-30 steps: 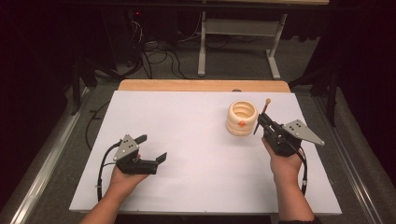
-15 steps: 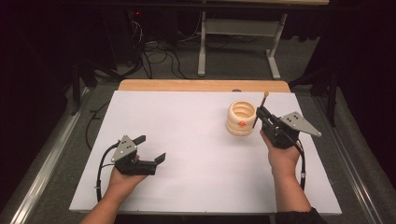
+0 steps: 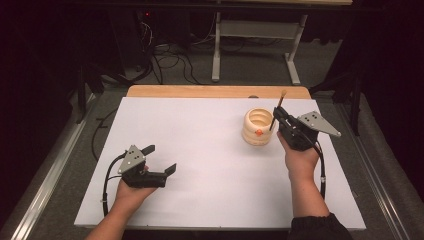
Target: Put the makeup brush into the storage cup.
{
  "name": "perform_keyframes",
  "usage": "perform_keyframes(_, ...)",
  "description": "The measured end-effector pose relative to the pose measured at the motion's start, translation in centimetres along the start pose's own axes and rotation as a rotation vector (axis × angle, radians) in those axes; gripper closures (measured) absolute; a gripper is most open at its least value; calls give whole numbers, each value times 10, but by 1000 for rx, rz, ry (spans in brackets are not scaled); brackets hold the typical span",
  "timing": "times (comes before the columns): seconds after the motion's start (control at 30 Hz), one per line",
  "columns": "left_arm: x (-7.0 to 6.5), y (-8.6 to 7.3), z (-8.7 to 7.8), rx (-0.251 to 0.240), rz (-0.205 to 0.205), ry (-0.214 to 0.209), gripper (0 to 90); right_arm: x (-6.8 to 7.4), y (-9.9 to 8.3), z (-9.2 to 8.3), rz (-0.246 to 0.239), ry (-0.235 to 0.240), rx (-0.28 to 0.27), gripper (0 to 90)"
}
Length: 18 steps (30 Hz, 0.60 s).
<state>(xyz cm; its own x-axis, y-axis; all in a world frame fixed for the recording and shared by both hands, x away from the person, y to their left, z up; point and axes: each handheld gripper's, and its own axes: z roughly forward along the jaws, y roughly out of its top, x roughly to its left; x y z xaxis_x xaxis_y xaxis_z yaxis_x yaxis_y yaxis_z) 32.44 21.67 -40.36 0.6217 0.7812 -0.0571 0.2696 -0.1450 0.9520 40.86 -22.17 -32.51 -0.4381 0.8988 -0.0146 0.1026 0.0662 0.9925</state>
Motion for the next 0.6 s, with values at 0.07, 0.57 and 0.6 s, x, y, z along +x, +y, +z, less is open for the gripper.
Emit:
perform_keyframes(0.07, 0, 0, 0, 0, 0, 0, 16, 1, 3, 2, 1, -2, 5, 851)
perform_keyframes(0.57, 2, 0, -2, -7, -8, 2, 16, 5, 11, 23, -16, 4, -1, 851)
perform_keyframes(0.6, 2, 0, -3, -7, -7, 3, 16, 6, 11, 23, -13, -3, 5, 851)
